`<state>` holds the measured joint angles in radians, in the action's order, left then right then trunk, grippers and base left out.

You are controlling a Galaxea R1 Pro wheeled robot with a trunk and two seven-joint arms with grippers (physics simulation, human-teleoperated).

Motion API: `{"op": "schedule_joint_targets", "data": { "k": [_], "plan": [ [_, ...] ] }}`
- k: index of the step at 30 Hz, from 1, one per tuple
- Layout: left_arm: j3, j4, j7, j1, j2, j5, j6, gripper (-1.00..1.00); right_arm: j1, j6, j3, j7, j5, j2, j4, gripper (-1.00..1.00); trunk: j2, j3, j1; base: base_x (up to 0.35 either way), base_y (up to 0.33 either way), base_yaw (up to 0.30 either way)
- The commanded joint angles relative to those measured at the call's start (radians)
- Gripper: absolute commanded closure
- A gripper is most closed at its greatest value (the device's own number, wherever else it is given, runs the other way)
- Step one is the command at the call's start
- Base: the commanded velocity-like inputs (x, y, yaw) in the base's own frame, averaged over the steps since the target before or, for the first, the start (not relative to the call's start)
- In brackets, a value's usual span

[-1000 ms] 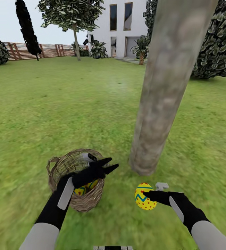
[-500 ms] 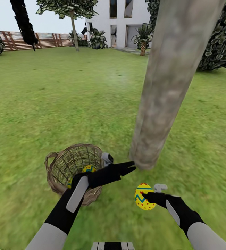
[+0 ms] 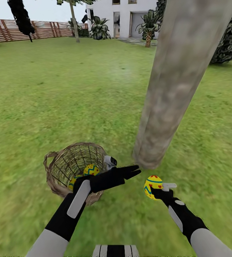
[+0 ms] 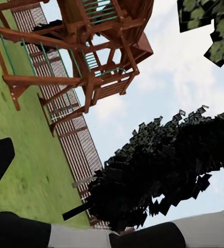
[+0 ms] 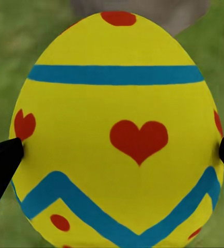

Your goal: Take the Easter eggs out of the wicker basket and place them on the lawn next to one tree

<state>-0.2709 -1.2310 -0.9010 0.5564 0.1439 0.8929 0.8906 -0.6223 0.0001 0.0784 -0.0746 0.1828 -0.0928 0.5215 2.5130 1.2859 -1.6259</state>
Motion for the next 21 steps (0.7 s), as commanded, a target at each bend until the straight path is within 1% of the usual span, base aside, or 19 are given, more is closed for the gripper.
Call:
{"op": "schedule_joint_targets", "data": {
  "k": [1,2,4,5,9,11,13,16,17,18,19,20,21],
  "plan": [
    [-0.029,-0.010,-0.001,0.000,-0.001,0.026,0.005,-1.00,0.000,-0.022,0.006,0.007,0.011,0.010,-0.002,1.00,0.001,0.005,0.000,0.000,0.000,0.000],
    [-0.046,-0.015,-0.001,0.000,-0.002,0.048,0.004,-1.00,-0.001,-0.029,0.006,0.010,0.011,0.014,-0.004,1.00,0.001,0.009,-0.001,0.000,0.000,0.000],
    [-0.061,-0.016,-0.001,0.000,-0.005,0.072,0.002,-1.00,-0.002,-0.036,0.006,0.012,0.011,0.017,-0.007,1.00,0.001,0.009,-0.001,0.000,0.000,0.000],
    [-0.064,-0.014,-0.002,0.000,-0.011,0.076,0.001,-1.00,-0.002,-0.037,0.006,0.013,0.011,0.017,-0.007,1.00,0.001,0.009,-0.001,0.000,0.000,0.000],
    [-0.065,-0.008,-0.002,0.000,-0.016,0.080,-0.003,-1.00,-0.002,-0.038,0.006,0.013,0.011,0.020,-0.008,1.00,0.001,0.009,-0.001,0.000,-0.058,0.000],
    [-0.065,-0.009,-0.002,0.000,-0.015,0.080,-0.004,-1.00,-0.002,-0.038,0.007,0.013,0.009,0.021,-0.009,1.00,0.001,0.009,-0.001,0.000,-0.286,0.000],
    [-0.065,-0.008,-0.002,0.000,-0.015,0.080,-0.004,-1.00,-0.002,-0.038,0.006,0.013,-0.007,0.021,-0.008,1.00,0.001,0.009,-0.001,0.000,-0.321,0.000],
    [-0.065,-0.009,-0.002,0.000,-0.015,0.080,-0.004,-1.00,-0.002,-0.038,0.007,0.020,-0.016,0.026,-0.008,1.00,0.001,0.009,-0.001,0.000,-0.325,0.052],
    [-0.065,-0.010,-0.002,0.000,-0.015,0.080,-0.004,-1.00,-0.002,-0.038,0.007,0.050,-0.028,0.034,-0.008,1.00,0.001,0.009,-0.001,0.000,-0.152,0.229],
    [-0.065,-0.010,-0.002,0.000,-0.014,0.080,-0.005,-1.00,-0.002,-0.039,0.007,0.082,-0.048,0.043,-0.008,1.00,0.001,0.009,-0.001,0.000,-0.078,0.262],
    [-0.065,-0.009,-0.002,0.000,-0.014,0.080,-0.005,-1.00,-0.002,-0.039,0.007,0.115,-0.088,0.058,-0.008,1.00,0.001,0.009,-0.001,0.000,-0.032,0.282],
    [-0.065,-0.009,-0.002,0.000,-0.014,0.080,-0.005,-1.00,-0.001,-0.040,0.006,0.129,-0.124,0.071,-0.008,1.00,0.001,0.009,-0.001,0.000,-0.013,0.290],
    [-0.066,-0.010,-0.002,0.000,-0.014,0.080,-0.005,-1.00,-0.001,-0.040,0.006,0.135,-0.138,0.077,-0.009,1.00,0.001,0.009,-0.001,0.000,-0.007,0.293]
  ]
}}
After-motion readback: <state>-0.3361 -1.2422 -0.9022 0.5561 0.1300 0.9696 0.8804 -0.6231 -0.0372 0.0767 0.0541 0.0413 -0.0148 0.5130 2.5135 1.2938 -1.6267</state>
